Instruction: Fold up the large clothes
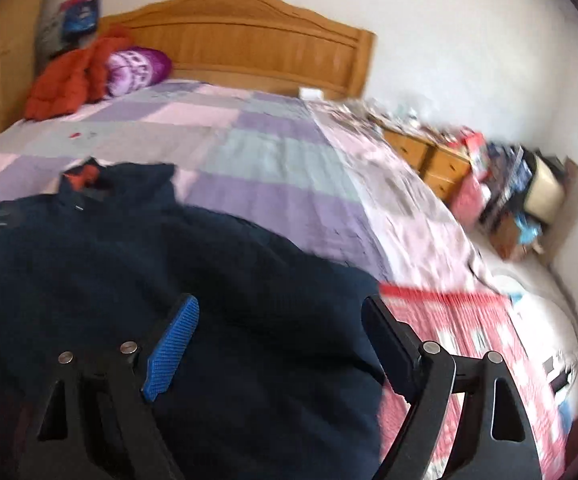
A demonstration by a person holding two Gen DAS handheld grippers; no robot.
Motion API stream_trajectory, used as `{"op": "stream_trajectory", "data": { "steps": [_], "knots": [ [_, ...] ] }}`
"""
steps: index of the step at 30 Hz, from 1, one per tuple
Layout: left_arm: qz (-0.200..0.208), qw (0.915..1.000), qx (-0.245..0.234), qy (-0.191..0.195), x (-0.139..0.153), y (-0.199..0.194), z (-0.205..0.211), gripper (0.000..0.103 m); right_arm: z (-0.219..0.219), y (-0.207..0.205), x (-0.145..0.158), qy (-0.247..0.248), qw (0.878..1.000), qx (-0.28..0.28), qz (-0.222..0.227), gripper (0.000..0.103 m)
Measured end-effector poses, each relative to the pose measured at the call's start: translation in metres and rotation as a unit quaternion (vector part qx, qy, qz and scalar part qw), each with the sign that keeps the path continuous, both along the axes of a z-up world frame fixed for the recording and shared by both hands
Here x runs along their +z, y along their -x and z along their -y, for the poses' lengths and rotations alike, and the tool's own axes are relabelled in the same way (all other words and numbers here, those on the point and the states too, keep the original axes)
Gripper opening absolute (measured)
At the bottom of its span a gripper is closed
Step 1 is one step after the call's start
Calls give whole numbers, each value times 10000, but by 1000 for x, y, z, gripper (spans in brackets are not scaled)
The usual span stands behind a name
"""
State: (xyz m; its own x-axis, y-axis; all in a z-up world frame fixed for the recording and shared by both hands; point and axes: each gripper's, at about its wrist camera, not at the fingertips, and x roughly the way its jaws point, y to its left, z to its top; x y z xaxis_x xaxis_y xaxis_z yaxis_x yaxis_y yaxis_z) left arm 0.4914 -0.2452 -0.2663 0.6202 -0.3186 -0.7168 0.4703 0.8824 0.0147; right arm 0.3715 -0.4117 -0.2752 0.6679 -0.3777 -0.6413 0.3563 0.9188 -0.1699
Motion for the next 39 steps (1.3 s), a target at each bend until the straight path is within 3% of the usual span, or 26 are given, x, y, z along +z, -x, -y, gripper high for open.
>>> {"op": "stream_trajectory", "data": {
  "steps": [2, 4, 6, 8, 10, 11, 13, 17, 20, 23, 27, 28, 31, 34, 36, 39],
  "knots": [
    [-308, 9990, -8, -331, -19, -13, 25, 103, 2, -26, -8, -553, 9982, 22, -243, 87],
    [-538, 9953, 122, -797, -46, -29, 28, 103, 14, -53, -34, -762, 9930, -27, -907, 87],
    [-626, 9964, 140, -562, -54, -35, 10, 103, 28, -55, -48, -862, 9914, 90, -978, 76],
    [-533, 9970, 235, -500, -52, -38, -9, 103, 47, -45, -51, -976, 9912, 151, -885, 51],
    [-368, 9974, 299, -542, -53, -39, -22, 103, 65, -30, -53, -1146, 9910, 181, -672, 15],
    [-305, 9974, 404, -510, -52, -40, -30, 103, 69, -23, -54, -1228, 9904, 164, -619, 8],
    [-236, 9970, 565, -482, -56, -43, -43, 103, 76, -15, -56, -1508, 9875, 110, -446, 7],
    [-697, 9939, 844, -136, -70, -51, -76, 103, 60, -14, -53, -1067, 9924, 162, -584, 7],
    [-369, 9961, 655, -462, -67, -36, -78, 103, 59, 8, -46, -956, 9939, 139, -524, 7],
    [-277, 9965, 641, -458, -63, -23, -96, 103, 60, 34, -45, -808, 9950, 132, -575, 7],
    [-210, 9964, 636, -517, -56, 3, -125, 103, 68, 69, -37, -785, 9949, -324, -546, 7],
    [-158, 9964, 615, -556, -53, 9, -127, 103, 59, 72, -34, -600, 9959, -340, -581, 13],
    [60, 9967, 443, -671, -45, 29, -118, 103, 22, 69, -30, -296, 9976, 49, -619, 14],
    [-17, 9961, 294, -835, -53, 36, -115, 103, -2, 66, -38, 36, 9960, 378, -814, 14],
    [-284, 9974, 401, -525, -56, 30, -132, 103, 13, 74, -44, -205, 9961, 255, -822, 15],
    [-384, 9969, 567, -375, -51, 29, -153, 103, 50, 95, -41, -572, 9946, -314, -812, 15]
  ]
}}
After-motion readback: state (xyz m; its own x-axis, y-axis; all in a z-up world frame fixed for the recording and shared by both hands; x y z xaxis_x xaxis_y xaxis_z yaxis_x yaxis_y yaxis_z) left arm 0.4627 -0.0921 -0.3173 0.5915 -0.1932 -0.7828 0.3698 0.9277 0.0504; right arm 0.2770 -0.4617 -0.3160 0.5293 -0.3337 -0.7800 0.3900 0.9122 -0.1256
